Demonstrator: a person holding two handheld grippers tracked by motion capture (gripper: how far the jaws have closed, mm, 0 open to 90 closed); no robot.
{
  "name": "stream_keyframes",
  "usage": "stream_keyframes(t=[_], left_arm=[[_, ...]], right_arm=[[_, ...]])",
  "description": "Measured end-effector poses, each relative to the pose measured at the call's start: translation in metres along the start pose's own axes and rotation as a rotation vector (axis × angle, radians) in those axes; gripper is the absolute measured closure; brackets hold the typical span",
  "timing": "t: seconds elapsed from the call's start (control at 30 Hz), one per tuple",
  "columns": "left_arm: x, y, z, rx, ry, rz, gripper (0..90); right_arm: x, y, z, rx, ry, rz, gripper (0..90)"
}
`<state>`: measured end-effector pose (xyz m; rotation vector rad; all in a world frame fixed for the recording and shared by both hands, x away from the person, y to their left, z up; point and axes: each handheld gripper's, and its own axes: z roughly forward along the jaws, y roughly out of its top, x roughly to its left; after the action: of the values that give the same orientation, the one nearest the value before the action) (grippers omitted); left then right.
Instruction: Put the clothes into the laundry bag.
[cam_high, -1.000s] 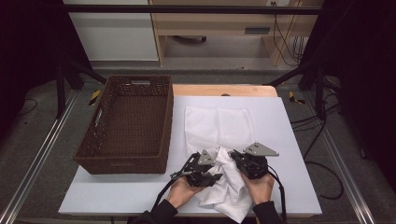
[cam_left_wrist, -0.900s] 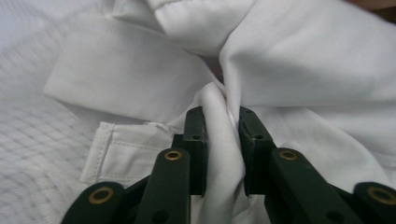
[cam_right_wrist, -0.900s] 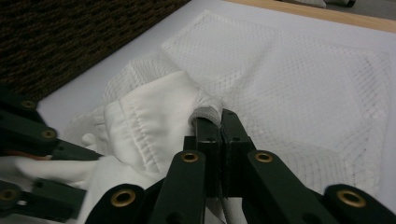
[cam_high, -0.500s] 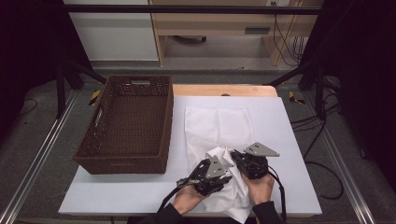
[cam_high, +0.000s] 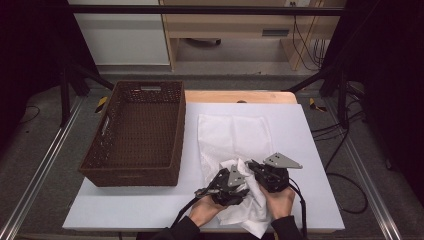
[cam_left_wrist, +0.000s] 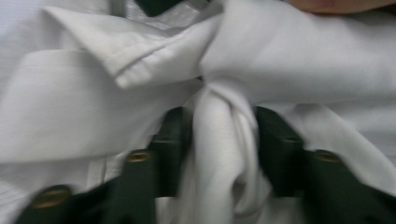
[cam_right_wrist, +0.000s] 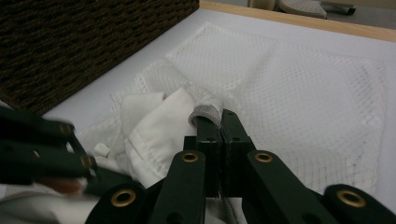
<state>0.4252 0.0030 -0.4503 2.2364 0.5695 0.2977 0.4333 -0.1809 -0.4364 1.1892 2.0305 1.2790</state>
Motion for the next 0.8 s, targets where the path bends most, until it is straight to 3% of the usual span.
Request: stream_keyframes(t=[0.07, 0.13, 0.23, 0.37, 0.43, 0.57, 0.63, 0.73, 0.8], left_arm=[[0.005, 0.0, -0.013, -0.016, 0.02, -0.01, 32.9], [0.013, 0.0, -0.028, -0.049, 0.068, 0.0, 29.5], [0.03, 0.0, -0.042, -0.093, 0.107, -0.029, 28.8], [0.048, 0.001, -0.033, -0.056, 0.141, -0.048, 29.4], [0.055, 0.001, -0.024, -0.033, 0.136, -0.053, 31.0], [0.061, 0.0, -0.006, -0.026, 0.068, -0.085, 37.6], [0.06, 0.0, -0.003, -0.024, 0.083, -0.078, 40.1], [0.063, 0.0, -0.01, -0.054, 0.075, -0.106, 56.7], [0.064, -0.001, -0.019, -0.089, 0.042, -0.131, 69.7]], right_arm=[[0.0, 0.0, -0.001, -0.001, -0.006, -0.007, 88.4], [0.0, 0.0, -0.001, -0.002, -0.008, -0.003, 88.4], [0.0, 0.0, -0.001, 0.0, -0.009, -0.007, 88.4], [0.0, 0.0, -0.001, 0.001, -0.006, -0.009, 88.4], [0.0, 0.0, -0.001, 0.001, -0.006, -0.009, 88.4], [0.0, 0.0, -0.001, 0.003, -0.002, -0.01, 88.4], [0.0, 0.0, -0.001, 0.005, -0.004, -0.012, 88.4], [0.0, 0.0, 0.0, 0.009, -0.016, -0.016, 88.4], [0.001, 0.0, 0.001, 0.012, -0.018, -0.014, 88.4]])
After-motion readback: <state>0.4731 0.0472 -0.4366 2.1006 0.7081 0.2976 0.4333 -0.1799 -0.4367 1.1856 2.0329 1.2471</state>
